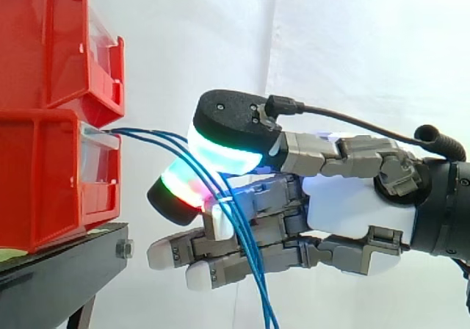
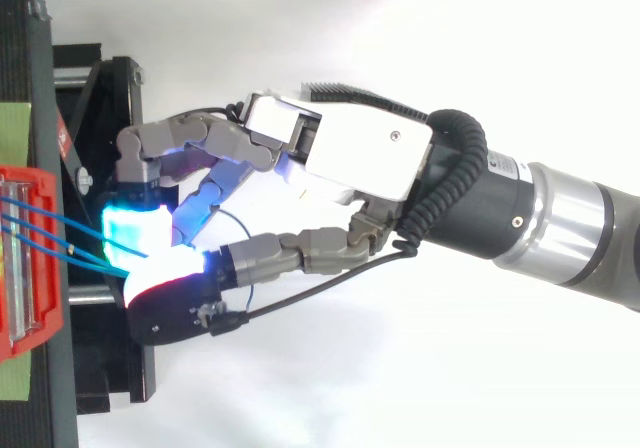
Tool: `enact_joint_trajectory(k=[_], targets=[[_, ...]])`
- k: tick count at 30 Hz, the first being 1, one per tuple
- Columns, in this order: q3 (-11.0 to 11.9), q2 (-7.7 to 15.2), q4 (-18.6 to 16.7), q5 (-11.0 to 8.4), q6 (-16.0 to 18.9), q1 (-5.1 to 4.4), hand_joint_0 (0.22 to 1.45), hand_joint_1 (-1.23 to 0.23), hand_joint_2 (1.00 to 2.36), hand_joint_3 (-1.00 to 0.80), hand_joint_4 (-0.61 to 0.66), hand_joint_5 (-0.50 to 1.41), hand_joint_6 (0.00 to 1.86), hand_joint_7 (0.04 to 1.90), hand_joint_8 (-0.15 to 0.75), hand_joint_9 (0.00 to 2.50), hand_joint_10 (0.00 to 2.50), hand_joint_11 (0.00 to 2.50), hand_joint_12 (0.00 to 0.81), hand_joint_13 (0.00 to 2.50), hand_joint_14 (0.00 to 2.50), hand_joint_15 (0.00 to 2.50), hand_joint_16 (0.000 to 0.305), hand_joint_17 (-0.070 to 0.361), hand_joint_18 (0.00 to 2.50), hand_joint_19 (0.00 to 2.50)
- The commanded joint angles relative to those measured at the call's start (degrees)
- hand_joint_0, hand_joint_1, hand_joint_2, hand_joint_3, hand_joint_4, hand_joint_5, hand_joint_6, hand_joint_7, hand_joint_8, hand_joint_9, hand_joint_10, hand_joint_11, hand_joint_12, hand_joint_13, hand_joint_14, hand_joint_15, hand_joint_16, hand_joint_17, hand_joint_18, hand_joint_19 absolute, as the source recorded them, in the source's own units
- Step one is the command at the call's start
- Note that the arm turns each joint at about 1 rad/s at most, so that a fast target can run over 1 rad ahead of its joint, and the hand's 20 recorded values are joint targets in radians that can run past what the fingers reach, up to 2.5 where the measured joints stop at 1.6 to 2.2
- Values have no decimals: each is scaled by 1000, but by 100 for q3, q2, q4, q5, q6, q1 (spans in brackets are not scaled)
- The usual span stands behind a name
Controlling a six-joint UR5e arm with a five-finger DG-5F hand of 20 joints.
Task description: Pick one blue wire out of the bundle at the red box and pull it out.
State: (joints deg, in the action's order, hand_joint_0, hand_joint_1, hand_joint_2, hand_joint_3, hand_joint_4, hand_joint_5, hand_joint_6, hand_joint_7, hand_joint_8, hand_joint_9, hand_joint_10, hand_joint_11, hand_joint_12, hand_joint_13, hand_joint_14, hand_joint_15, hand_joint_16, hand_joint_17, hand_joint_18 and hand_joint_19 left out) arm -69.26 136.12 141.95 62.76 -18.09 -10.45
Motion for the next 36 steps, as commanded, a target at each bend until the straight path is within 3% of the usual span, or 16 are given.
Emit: enact_joint_trajectory(k=[1,18,29,36], targets=[[0,-7,0,-1,-1,-1,595,-846,1019,-230,120,-137,833,1214,213,1026,27,815,321,560,19,401,48,108,443,550],[9,2,0,-1,-1,-1,586,-794,1019,-260,166,-108,815,1265,205,1098,29,784,321,606,18,414,48,108,460,565],[0,-7,0,-1,-1,-1,583,-718,1017,-272,89,-72,723,1336,154,969,17,424,288,503,12,264,47,105,445,522],[0,-7,0,-1,-1,-1,614,-868,1018,-263,111,-114,800,1256,179,940,22,587,303,489,15,317,46,104,413,508]])
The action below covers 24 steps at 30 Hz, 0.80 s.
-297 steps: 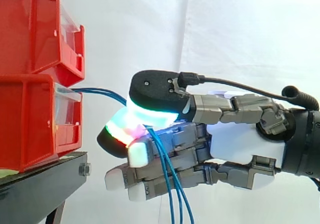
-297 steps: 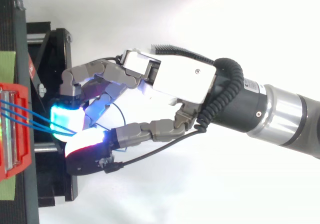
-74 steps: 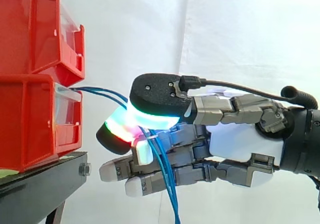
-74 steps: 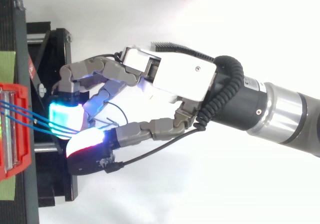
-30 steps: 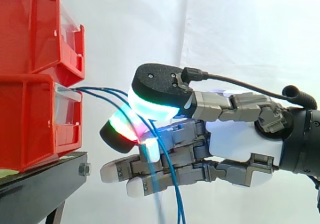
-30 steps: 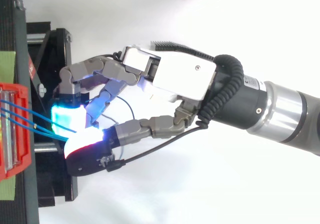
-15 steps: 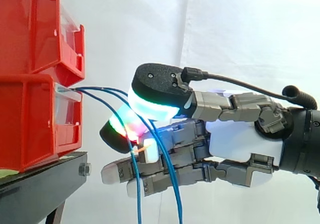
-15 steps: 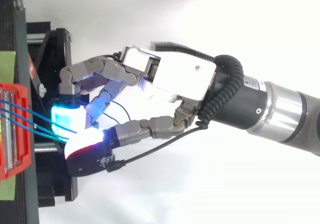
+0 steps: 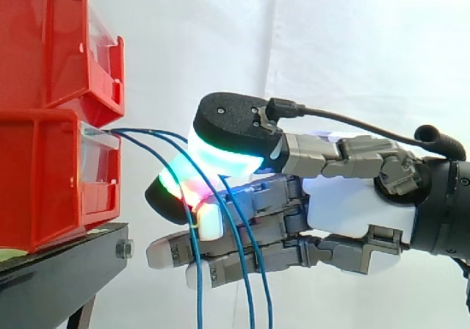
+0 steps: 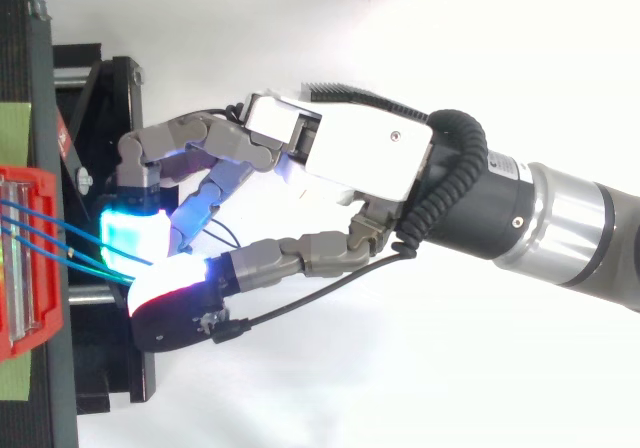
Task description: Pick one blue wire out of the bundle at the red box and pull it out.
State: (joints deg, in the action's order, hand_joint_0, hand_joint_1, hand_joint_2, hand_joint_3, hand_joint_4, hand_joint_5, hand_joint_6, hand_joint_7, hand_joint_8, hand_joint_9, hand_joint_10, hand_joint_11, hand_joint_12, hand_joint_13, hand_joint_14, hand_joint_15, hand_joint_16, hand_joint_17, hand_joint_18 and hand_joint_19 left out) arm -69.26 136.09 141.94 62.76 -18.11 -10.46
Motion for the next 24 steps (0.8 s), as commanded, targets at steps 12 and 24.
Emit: enact_joint_trajectory(k=[12,24], targets=[[0,6,0,-1,9,0,596,-826,1009,-400,173,-92,767,1303,178,1013,24,599,302,512,14,313,47,105,419,525],[0,-3,0,-1,9,0,596,-665,1011,-382,106,-55,690,1394,172,1087,24,617,298,549,15,334,45,102,445,553]])
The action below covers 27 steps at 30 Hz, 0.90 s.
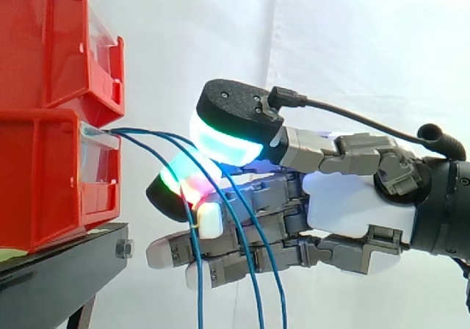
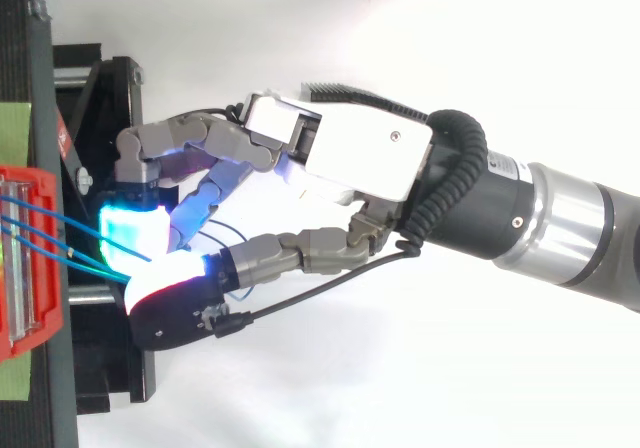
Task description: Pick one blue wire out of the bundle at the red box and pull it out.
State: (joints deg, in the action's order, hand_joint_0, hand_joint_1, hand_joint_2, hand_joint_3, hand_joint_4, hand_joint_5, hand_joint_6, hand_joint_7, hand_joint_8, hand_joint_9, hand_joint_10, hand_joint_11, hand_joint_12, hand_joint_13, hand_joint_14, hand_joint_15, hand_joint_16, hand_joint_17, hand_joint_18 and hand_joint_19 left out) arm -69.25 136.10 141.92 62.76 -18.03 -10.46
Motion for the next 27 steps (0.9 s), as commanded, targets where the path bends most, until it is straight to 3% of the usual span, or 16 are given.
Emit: enact_joint_trajectory(k=[1,4,10,21,25,27], targets=[[-1,4,2,-1,1,9,596,-693,1013,-363,110,-71,729,1352,181,1086,26,650,300,549,16,348,45,102,446,554],[-1,-5,-7,-1,1,0,605,-814,1015,-320,144,-110,817,1293,200,1073,28,723,307,567,17,388,46,103,448,553],[-1,-5,2,-1,-7,0,658,-910,1018,-288,43,-149,881,1236,213,1060,31,880,314,582,18,416,46,104,456,526],[8,4,2,-1,-7,0,744,-924,1004,-457,129,-205,906,1087,220,912,29,962,325,514,16,362,48,108,461,458],[-1,-5,2,8,-7,0,698,-908,1000,-500,166,-202,894,1010,216,908,27,915,323,503,15,349,49,109,460,466],[-1,-5,2,-1,1,0,665,-888,1000,-500,165,-186,859,1092,211,919,27,890,322,501,15,350,49,109,451,475]])
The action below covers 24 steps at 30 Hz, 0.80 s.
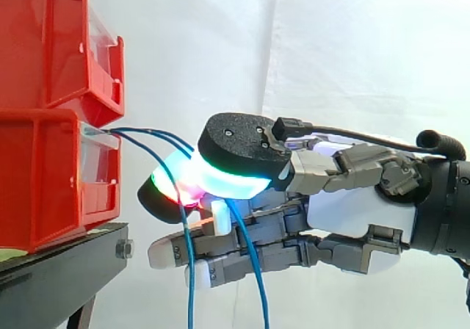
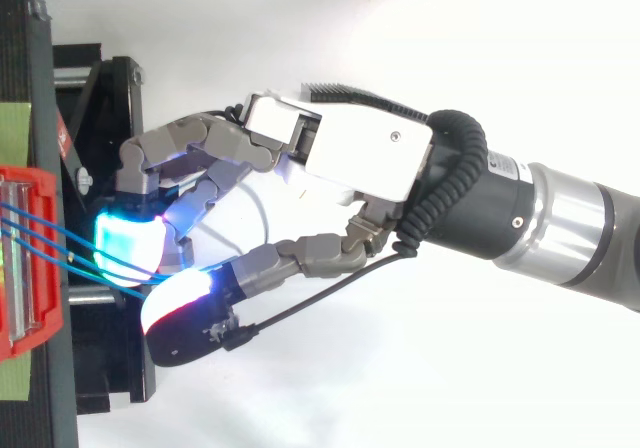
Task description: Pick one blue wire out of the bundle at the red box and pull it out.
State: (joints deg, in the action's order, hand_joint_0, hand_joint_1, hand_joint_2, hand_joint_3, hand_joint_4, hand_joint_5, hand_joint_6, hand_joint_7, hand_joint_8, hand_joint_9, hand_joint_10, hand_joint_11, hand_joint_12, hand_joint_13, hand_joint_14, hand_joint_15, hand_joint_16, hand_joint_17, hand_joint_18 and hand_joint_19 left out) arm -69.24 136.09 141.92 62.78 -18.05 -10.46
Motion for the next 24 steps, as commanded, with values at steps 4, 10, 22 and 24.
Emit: enact_joint_trajectory(k=[4,10,22,24], targets=[[-1,-3,2,7,-6,0,567,-731,1000,-500,164,-144,802,1166,208,974,27,776,327,509,15,351,50,111,450,526],[-1,-3,2,-2,3,0,558,-516,1000,-500,143,-83,691,1315,192,1019,24,663,322,539,15,353,49,111,452,563],[-1,-3,2,7,-6,0,605,-797,1017,-265,132,-143,867,1253,233,1126,30,947,322,607,18,432,48,107,477,576],[-1,-3,-7,7,3,0,609,-809,1017,-257,120,-150,878,1229,238,1129,27,976,323,611,19,442,48,107,478,578]])
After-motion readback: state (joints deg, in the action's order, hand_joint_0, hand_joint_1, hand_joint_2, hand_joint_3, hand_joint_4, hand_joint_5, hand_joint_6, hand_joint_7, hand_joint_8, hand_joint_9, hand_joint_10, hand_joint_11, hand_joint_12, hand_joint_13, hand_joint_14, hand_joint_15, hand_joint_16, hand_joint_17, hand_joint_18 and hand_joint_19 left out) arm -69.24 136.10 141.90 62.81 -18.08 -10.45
